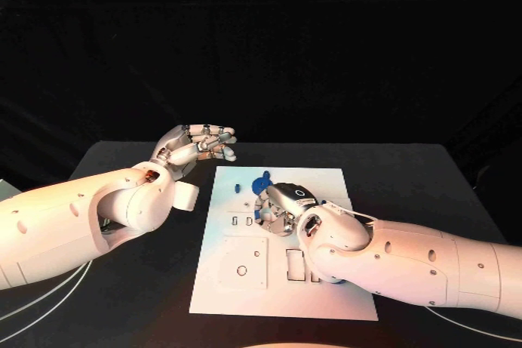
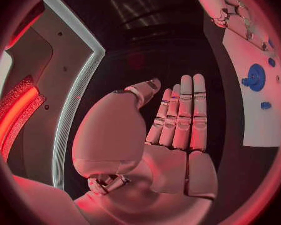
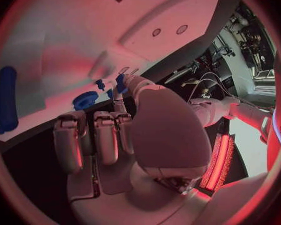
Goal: Assemble the parts on the task board
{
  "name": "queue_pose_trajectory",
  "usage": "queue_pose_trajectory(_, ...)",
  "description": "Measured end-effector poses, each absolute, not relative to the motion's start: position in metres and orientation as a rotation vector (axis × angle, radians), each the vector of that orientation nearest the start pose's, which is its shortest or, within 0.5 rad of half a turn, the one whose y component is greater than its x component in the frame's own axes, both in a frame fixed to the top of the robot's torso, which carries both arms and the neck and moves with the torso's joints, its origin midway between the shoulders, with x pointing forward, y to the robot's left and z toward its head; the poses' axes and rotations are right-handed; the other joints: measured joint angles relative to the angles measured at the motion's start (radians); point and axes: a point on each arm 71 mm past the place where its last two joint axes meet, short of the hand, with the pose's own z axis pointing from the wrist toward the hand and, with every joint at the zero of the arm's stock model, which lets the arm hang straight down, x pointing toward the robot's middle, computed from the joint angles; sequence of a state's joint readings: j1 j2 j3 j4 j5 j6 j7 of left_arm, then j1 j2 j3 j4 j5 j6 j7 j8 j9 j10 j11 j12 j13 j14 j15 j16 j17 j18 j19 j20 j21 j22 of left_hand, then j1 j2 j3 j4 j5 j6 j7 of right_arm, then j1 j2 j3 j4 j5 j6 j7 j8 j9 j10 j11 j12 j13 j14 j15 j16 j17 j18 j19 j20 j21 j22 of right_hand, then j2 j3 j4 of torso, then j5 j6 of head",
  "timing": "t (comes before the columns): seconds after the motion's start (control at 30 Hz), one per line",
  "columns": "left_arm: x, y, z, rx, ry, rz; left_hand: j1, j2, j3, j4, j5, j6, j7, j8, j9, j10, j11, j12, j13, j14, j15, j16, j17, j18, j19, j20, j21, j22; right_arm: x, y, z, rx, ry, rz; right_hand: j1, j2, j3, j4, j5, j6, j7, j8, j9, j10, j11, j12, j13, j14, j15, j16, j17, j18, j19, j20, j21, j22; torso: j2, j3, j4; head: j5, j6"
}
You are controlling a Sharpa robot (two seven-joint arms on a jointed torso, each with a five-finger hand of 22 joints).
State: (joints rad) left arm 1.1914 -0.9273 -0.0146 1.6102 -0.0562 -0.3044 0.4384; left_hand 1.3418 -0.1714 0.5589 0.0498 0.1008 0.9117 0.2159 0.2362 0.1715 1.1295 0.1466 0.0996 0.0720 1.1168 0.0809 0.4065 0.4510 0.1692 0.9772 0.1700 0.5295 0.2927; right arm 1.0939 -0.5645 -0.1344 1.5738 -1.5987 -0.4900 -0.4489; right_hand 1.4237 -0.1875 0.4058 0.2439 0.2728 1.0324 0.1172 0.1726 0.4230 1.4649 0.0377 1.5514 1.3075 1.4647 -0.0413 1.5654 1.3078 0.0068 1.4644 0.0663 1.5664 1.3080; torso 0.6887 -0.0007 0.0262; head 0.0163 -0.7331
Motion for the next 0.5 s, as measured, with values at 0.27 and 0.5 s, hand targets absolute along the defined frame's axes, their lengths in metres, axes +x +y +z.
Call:
queue_pose_trajectory(0.27,0.4743,0.2243,-0.1618,-1.030,1.372,-1.587,0.000,0.000,0.000,0.000,0.000,0.000,0.000,0.000,0.000,0.000,0.000,0.000,0.000,0.000,0.000,0.000,0.000,0.000,0.000,0.000,0.000,0.000,0.4262,-0.0632,-0.2481,-0.120,1.699,0.664,-0.004,-0.004,0.000,0.000,0.000,0.000,0.000,0.000,0.000,0.000,0.000,0.000,0.000,0.000,0.000,0.000,0.000,0.000,0.000,0.000,0.000,0.000,-0.001,0.0000,0.0000,0.000,-0.002)
queue_pose_trajectory(0.5,0.4749,0.2237,-0.1620,-1.030,1.372,-1.587,0.000,0.000,0.000,0.000,0.000,0.000,0.000,0.000,0.000,0.000,0.000,0.000,0.000,-0.002,-0.002,0.000,0.001,0.000,0.000,0.000,0.004,0.002,0.4248,-0.0617,-0.2490,-0.123,1.700,0.667,-0.008,-0.008,0.000,0.000,-0.004,-0.001,0.001,-0.001,0.000,0.000,0.000,0.000,0.000,0.000,0.000,0.000,0.000,0.000,0.000,0.000,0.000,0.000,0.000,0.0000,-0.0015,0.001,-0.002)
